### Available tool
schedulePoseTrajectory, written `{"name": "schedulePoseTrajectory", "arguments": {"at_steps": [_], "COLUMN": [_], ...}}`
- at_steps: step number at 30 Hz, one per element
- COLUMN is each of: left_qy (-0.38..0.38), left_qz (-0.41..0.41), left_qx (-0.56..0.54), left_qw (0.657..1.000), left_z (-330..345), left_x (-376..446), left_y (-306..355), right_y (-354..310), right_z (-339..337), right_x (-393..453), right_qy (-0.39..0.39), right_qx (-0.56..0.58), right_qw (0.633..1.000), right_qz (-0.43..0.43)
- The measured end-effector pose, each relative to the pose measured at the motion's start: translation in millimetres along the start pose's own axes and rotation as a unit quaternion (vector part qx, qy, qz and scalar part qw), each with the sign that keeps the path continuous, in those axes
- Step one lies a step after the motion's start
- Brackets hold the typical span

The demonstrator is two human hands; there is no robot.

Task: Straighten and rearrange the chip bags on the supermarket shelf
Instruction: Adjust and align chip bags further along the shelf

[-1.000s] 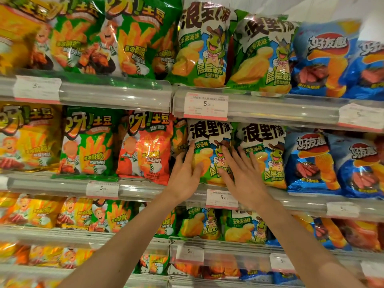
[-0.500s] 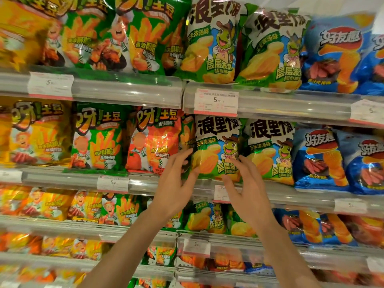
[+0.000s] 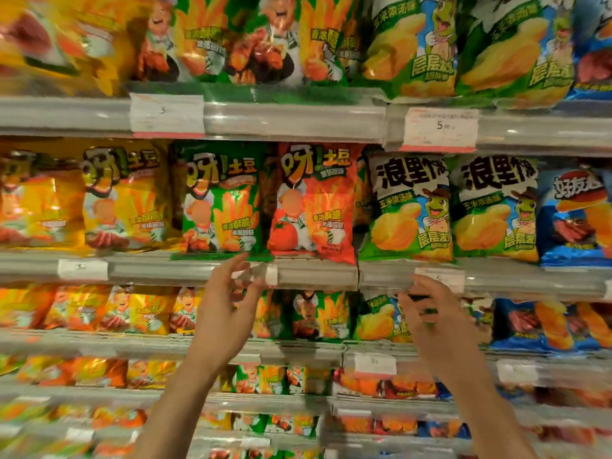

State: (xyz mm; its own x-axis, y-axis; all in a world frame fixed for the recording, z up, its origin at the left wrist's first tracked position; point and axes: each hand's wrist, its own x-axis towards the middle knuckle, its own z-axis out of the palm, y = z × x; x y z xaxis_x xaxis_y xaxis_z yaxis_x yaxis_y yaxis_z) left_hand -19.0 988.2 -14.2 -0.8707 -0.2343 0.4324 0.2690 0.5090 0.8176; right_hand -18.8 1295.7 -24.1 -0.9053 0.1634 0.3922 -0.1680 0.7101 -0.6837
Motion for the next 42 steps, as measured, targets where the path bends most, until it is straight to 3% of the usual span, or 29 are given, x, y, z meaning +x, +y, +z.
{"name": "schedulePoseTrajectory", "arguments": {"at_steps": [5,9,16,22,27,35,39,42], "left_qy": [-0.011,-0.027,-0.087,-0.110,-0.116,-0.089,-0.081,-0.135], "left_qz": [0.050,0.115,0.223,0.218,0.190,0.135,0.059,-0.019], "left_qx": [0.027,0.086,0.243,0.324,0.266,0.051,-0.038,-0.113], "left_qw": [0.998,0.989,0.940,0.914,0.938,0.985,0.994,0.984], "left_z": [-38.4,-49.9,-26.4,3.9,7.0,20.3,27.6,33.3], "left_x": [28.6,55.9,97.1,108.5,108.7,108.7,99.2,80.8], "left_y": [-8.5,-2.7,33.7,42.7,42.5,50.0,60.1,69.6], "right_y": [-29.1,-55.3,-98.1,-117.3,-118.8,-107.4,-101.4,-94.7], "right_z": [10.2,8.2,20.3,42.8,49.1,15.8,-1.5,-13.6], "right_x": [4.2,21.1,73.8,94.8,96.6,118.2,109.5,91.6], "right_qy": [0.011,0.018,-0.001,-0.092,-0.107,-0.115,-0.133,-0.139], "right_qx": [0.015,0.003,-0.076,-0.029,0.075,0.130,0.189,0.240], "right_qw": [1.000,0.999,0.994,0.995,0.991,0.984,0.972,0.960], "right_qz": [0.018,-0.033,-0.082,-0.015,0.024,0.037,0.039,0.044]}}
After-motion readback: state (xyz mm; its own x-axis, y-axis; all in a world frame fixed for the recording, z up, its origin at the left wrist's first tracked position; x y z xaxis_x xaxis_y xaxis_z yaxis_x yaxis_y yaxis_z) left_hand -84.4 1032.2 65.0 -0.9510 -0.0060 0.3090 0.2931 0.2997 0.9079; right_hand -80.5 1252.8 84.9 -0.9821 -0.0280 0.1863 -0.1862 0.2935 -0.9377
